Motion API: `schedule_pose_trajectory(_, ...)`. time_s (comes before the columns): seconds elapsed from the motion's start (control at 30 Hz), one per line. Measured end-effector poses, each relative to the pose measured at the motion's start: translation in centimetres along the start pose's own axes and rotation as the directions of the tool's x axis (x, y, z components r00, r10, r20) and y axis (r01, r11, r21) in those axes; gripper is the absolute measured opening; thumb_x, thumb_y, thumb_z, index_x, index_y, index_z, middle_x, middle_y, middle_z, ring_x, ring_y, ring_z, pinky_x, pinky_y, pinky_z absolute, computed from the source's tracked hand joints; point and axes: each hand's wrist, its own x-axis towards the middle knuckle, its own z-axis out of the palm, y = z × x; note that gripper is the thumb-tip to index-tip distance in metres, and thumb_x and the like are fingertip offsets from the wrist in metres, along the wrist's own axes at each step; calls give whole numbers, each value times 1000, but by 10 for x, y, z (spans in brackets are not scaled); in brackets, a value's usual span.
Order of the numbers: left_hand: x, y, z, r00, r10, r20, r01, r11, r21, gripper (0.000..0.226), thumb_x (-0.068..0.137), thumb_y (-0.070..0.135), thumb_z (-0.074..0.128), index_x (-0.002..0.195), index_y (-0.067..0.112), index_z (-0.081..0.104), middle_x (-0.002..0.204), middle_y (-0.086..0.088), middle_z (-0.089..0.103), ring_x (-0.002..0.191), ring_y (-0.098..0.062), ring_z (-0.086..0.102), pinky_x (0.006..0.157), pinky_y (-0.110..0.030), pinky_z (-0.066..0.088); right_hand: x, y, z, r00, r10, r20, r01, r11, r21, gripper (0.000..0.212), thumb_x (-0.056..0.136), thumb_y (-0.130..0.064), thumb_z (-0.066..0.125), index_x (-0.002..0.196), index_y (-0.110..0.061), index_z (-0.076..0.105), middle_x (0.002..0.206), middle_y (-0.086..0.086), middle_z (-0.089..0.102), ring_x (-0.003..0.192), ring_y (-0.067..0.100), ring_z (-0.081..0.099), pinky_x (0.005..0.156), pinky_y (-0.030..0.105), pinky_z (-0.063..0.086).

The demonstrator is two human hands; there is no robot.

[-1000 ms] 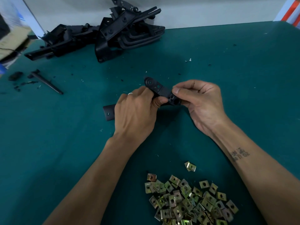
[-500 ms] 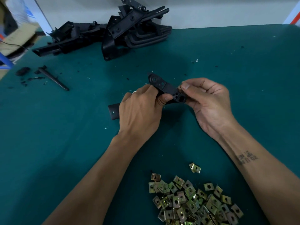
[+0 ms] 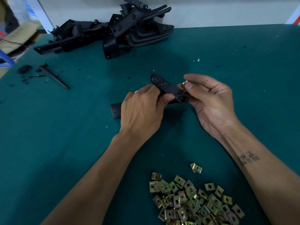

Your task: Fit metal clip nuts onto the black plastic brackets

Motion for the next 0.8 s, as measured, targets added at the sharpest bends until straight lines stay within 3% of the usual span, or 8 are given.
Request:
schedule_pose_trajectory(0.27, 0, 0, 0, 999, 3, 34, -3, 1000, 15, 62, 99, 59, 28, 95, 9, 65, 86, -1, 63, 74, -29, 58, 66, -34, 28, 1, -3, -1, 999, 23, -27, -23, 999, 24, 16, 94, 9, 57, 102, 0, 67, 79, 5, 70, 83, 17, 68, 77, 28, 56)
schedule_pose_trajectory(0.47, -1, 0, 0, 999, 4, 48, -5, 1000, 19, 64, 97, 61, 25, 89, 9, 61, 83, -1, 62, 73, -30, 57, 66, -34, 27, 0, -2, 0, 999, -9, -33, 9, 1000, 16, 15, 93, 6, 61, 102, -3, 69, 77, 2, 73, 82, 16, 70, 82, 27, 55)
schedule_pose_trajectory(0.67, -1, 1, -1, 999, 11, 43, -12, 1000, 24, 64, 97, 61, 25, 90, 10, 62, 83, -1, 63, 73, -31, 57, 67, -33, 25, 1, -2, 1, 998, -9, -56, 10, 1000, 28, 3, 87, -8, 69, 88, -6, 69, 71, 4, 70, 71, 15, 66, 71, 25, 54)
schedule_pose_trajectory(0.8, -1, 1, -1, 999, 7, 38, -8, 1000, 24, 61, 99, 59, 28, 87, 9, 61, 82, -2, 62, 71, -32, 57, 67, -34, 26, 1, -2, -2, 999, 21, -25, -20, 999, 44, 5, 83, -11, 72, 86, -8, 69, 73, 5, 71, 72, 16, 67, 72, 27, 56)
